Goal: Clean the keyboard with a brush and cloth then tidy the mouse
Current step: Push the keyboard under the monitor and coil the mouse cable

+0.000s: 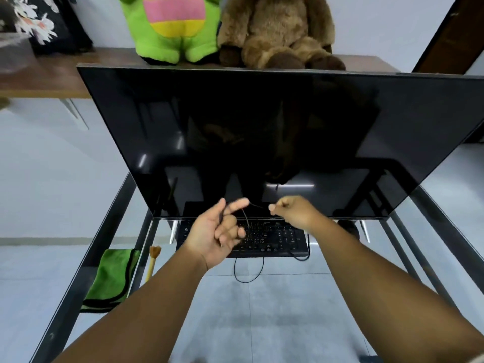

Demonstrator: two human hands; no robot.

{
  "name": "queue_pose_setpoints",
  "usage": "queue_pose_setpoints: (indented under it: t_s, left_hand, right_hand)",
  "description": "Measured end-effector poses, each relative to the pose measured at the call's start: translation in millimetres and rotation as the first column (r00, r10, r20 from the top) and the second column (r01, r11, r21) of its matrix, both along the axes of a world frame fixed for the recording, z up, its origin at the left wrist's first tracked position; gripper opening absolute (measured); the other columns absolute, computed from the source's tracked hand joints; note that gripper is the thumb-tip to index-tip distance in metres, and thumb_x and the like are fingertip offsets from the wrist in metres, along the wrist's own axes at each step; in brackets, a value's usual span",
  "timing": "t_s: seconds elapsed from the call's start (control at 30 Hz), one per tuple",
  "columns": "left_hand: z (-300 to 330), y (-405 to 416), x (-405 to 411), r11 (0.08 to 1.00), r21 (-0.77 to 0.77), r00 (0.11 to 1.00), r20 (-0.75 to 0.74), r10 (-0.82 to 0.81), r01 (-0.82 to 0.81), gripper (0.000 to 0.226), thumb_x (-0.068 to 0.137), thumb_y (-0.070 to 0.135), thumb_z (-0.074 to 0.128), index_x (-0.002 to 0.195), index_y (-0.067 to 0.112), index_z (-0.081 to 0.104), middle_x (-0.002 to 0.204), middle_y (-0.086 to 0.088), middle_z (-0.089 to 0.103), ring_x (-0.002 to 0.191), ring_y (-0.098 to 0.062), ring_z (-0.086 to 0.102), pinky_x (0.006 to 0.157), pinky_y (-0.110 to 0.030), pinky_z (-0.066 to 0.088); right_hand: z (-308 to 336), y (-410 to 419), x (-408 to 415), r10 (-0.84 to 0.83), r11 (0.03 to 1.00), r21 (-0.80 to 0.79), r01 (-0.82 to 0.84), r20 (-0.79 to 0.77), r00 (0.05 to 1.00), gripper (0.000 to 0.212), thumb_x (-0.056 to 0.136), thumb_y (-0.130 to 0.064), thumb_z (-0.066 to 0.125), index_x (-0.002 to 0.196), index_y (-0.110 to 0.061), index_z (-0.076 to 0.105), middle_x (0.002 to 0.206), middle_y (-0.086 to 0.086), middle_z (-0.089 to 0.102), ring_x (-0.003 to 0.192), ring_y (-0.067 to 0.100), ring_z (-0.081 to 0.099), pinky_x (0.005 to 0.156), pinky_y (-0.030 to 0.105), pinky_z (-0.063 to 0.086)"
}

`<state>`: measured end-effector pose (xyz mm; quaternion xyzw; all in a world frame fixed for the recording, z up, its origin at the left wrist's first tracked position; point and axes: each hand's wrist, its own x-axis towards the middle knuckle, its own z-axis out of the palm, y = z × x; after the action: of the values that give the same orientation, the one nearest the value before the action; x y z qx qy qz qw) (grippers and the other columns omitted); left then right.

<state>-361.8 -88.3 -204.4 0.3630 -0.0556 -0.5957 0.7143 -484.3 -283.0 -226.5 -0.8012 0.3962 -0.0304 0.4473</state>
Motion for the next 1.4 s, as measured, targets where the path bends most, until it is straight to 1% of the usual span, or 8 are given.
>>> queue_pose_setpoints:
  t_s: [0.23,0.33,0.5,0.6,0.73,0.87,1.1,1.4]
  left_hand:
    - [2,-14,22,0.805,0.113,0.786,-0.175,0.593,-0.582,0.031,0.105,0.022,0.037,0.126,0.003,0.049,0.066,-0.007,0.060,0.071,-0.021,0.066,0.078,-0.036,0.058]
    - [1,-19,24,0.709,0.171,0.717,-0.017,0.697,-0.684,0.040,0.106,0.016,0.028,0.144,0.006,0.032,0.098,-0.016,0.072,0.106,-0.026,0.067,0.105,-0.036,0.045]
    - [-23,-16,25,0.708,0.321,0.707,0.615,0.350,-0.629,0.047,0.105,0.030,0.025,0.137,-0.001,0.040,0.094,0.002,0.076,0.101,-0.019,0.067,0.108,-0.034,0.033]
    - [-30,-13,15,0.772,0.403,0.674,0.737,0.045,-0.492,0.049,0.105,0.026,0.030,0.147,0.002,0.027,0.078,-0.006,0.075,0.090,-0.019,0.069,0.105,-0.035,0.035]
    - [-31,-10,-2,0.865,0.492,0.709,0.644,-0.287,-0.097,0.036,0.102,0.029,0.041,0.127,0.008,0.057,0.054,-0.011,0.051,0.051,-0.019,0.059,0.069,-0.025,0.050]
    - [-29,-11,-20,0.912,0.379,0.758,0.545,-0.359,0.159,0.065,0.102,0.050,0.029,0.095,0.002,0.073,0.042,-0.004,0.029,0.040,-0.018,0.034,0.072,-0.030,0.052]
    - [-17,-15,-21,0.994,0.097,0.992,0.103,-0.069,0.059,0.051,0.089,0.048,0.053,0.055,0.011,0.045,0.041,0.003,0.022,0.036,-0.011,0.023,0.052,-0.025,0.044]
    - [-11,-19,-6,0.999,0.003,0.995,0.088,0.036,-0.037,0.046,0.098,0.040,0.045,0.060,0.013,0.045,0.069,-0.002,0.039,0.067,-0.013,0.046,0.059,-0.022,0.043]
  right_hand:
    - [-11,18,-22,0.294,0.918,0.305,-0.252,-0.099,0.951,0.033,0.100,-0.038,0.047,0.093,-0.020,0.074,0.057,-0.004,0.048,0.042,0.011,0.032,0.047,0.024,0.031]
    - [-7,14,-29,0.429,0.863,0.373,-0.341,-0.183,0.885,0.029,0.099,-0.038,0.050,0.095,-0.024,0.076,0.056,-0.003,0.043,0.047,0.014,0.032,0.052,0.029,0.029]
    - [12,2,-38,0.568,0.740,0.489,-0.462,-0.086,0.818,0.026,0.096,-0.034,0.057,0.101,-0.015,0.075,0.053,-0.002,0.036,0.054,0.018,0.027,0.054,0.029,0.026]
    - [34,-4,-38,0.620,0.695,0.466,-0.547,-0.003,0.785,0.027,0.095,-0.031,0.058,0.104,-0.012,0.074,0.052,-0.001,0.035,0.051,0.015,0.026,0.054,0.028,0.026]
    - [65,-8,-32,0.526,0.761,0.357,-0.542,0.150,0.837,0.023,0.096,-0.025,0.055,0.099,-0.010,0.073,0.054,0.002,0.033,0.049,0.010,0.028,0.051,0.022,0.025]
    - [71,-6,-17,0.334,0.867,0.277,-0.414,0.294,0.896,0.020,0.098,-0.020,0.054,0.093,-0.011,0.072,0.055,-0.001,0.035,0.049,0.009,0.028,0.049,0.020,0.025]
    - [42,-6,-1,-0.001,0.997,0.071,-0.021,0.302,0.953,0.013,0.087,-0.028,0.071,0.088,-0.015,0.071,0.066,-0.010,0.060,0.059,0.003,0.051,0.061,0.019,0.043]
    - [11,2,-15,0.319,0.907,-0.288,-0.306,-0.002,0.948,0.006,0.087,-0.031,0.070,0.081,-0.031,0.071,0.088,-0.012,0.059,0.083,0.004,0.055,0.074,0.018,0.039]
